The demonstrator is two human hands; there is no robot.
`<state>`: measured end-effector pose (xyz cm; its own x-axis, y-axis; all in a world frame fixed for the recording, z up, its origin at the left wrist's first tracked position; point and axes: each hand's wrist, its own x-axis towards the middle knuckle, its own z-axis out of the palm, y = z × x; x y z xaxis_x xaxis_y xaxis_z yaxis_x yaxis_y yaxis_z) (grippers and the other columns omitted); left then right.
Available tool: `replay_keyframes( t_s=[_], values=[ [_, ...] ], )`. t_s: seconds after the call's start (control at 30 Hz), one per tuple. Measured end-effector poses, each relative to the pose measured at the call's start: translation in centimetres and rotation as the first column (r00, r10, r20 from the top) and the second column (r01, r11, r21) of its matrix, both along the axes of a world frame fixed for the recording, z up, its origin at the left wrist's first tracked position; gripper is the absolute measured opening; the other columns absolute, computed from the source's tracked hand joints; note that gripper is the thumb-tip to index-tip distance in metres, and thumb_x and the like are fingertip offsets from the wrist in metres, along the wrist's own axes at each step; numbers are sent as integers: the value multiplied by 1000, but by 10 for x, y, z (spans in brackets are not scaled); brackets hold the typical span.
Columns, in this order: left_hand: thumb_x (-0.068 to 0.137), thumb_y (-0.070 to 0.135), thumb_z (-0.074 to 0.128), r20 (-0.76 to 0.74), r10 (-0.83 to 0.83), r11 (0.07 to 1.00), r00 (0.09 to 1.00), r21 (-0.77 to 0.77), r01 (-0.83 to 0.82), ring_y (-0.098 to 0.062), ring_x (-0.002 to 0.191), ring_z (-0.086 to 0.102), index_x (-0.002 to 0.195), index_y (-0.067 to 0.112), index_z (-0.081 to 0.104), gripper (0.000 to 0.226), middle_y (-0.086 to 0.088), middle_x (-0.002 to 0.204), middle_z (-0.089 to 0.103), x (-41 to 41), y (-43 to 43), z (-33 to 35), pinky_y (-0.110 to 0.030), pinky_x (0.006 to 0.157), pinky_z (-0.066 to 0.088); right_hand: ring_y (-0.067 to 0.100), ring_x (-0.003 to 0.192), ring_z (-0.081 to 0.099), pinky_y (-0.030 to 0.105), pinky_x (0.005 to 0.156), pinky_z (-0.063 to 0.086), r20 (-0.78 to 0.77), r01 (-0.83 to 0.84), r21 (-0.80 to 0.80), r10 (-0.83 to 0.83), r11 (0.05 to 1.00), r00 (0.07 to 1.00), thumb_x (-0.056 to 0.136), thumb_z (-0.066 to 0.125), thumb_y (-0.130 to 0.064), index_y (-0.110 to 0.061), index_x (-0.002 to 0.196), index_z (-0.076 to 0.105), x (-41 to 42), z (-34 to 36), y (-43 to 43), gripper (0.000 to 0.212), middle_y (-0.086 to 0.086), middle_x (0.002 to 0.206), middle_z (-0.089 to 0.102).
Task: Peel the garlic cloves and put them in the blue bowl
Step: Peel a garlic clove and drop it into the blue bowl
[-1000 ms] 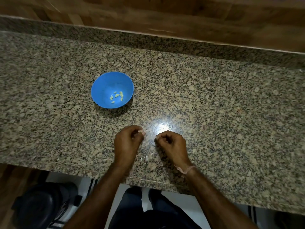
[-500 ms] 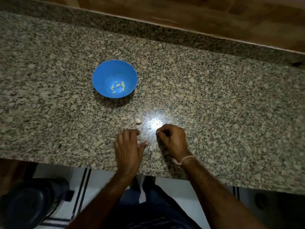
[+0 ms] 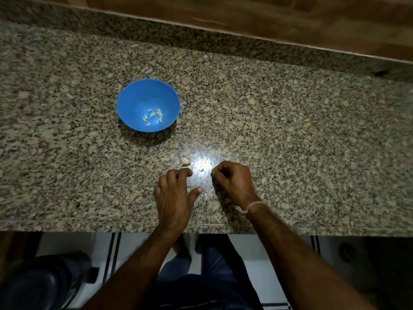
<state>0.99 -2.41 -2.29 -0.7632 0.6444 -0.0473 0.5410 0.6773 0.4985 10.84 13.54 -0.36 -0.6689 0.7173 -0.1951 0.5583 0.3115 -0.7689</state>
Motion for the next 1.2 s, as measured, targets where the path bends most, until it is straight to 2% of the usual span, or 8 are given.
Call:
replay_keyframes(
  t_s=[0.4,0.47,0.57,0.63,0.7,0.83,1.03,1.2],
  values=[
    [85,49,77,52,5,1000,999,-31,-3,-19,111,43,119,37,53,43,10,117,52,1,3,9,-41,91,41,13,67,52,34,60,39,28,-86,357,81,930,996,103,60,-22,-20,83,63,-1,-9,-18,20,-5,77,60],
    [88,45,74,155,28,999,987,35,-34,-15,108,45,114,38,58,31,15,110,56,0,8,12,-40,88,43,9,67,57,29,61,40,-31,8,250,0,968,1000,99,65,-20,-21,81,65,-3,-9,-18,18,-8,75,63],
    [96,47,64,494,116,947,861,206,-246,-13,91,64,97,33,69,14,13,89,70,-2,27,21,-44,79,58,17,82,74,31,77,59,-222,127,-225,-177,966,959,97,72,-16,-13,89,75,-5,0,-18,9,-1,84,76],
    [98,40,66,665,147,898,732,221,-381,-15,78,72,90,26,72,17,7,81,74,0,39,27,-48,76,62,36,95,76,47,89,63,-299,129,-605,-374,786,878,98,71,-9,1,97,74,-5,9,-29,10,19,95,78],
    [98,31,69,701,148,871,698,243,-428,-16,73,73,85,22,71,15,4,76,74,3,43,28,-50,73,64,43,96,74,57,93,60,-273,112,-800,-524,589,807,98,70,-5,10,103,69,-5,16,-41,17,30,99,75],
    [97,22,70,639,98,894,763,280,-349,-16,70,73,84,21,70,13,3,75,74,6,36,25,-47,69,63,31,81,71,55,89,57,-229,131,-817,-525,561,820,95,75,-10,5,97,72,3,10,-42,16,25,87,74],
    [97,21,69,652,61,927,756,243,-285,-14,70,71,81,21,71,16,3,74,74,7,38,22,-41,69,61,27,76,70,45,81,58,-215,129,-777,-452,616,866,90,80,-8,4,95,73,9,8,-32,16,21,83,74],
    [97,17,68,590,-15,939,807,285,-191,-16,74,71,82,20,72,17,3,75,74,4,40,27,-39,68,59,32,84,74,50,87,62,-187,93,-748,-343,657,920,88,81,-3,3,87,72,9,12,-15,11,19,86,77]
  ],
)
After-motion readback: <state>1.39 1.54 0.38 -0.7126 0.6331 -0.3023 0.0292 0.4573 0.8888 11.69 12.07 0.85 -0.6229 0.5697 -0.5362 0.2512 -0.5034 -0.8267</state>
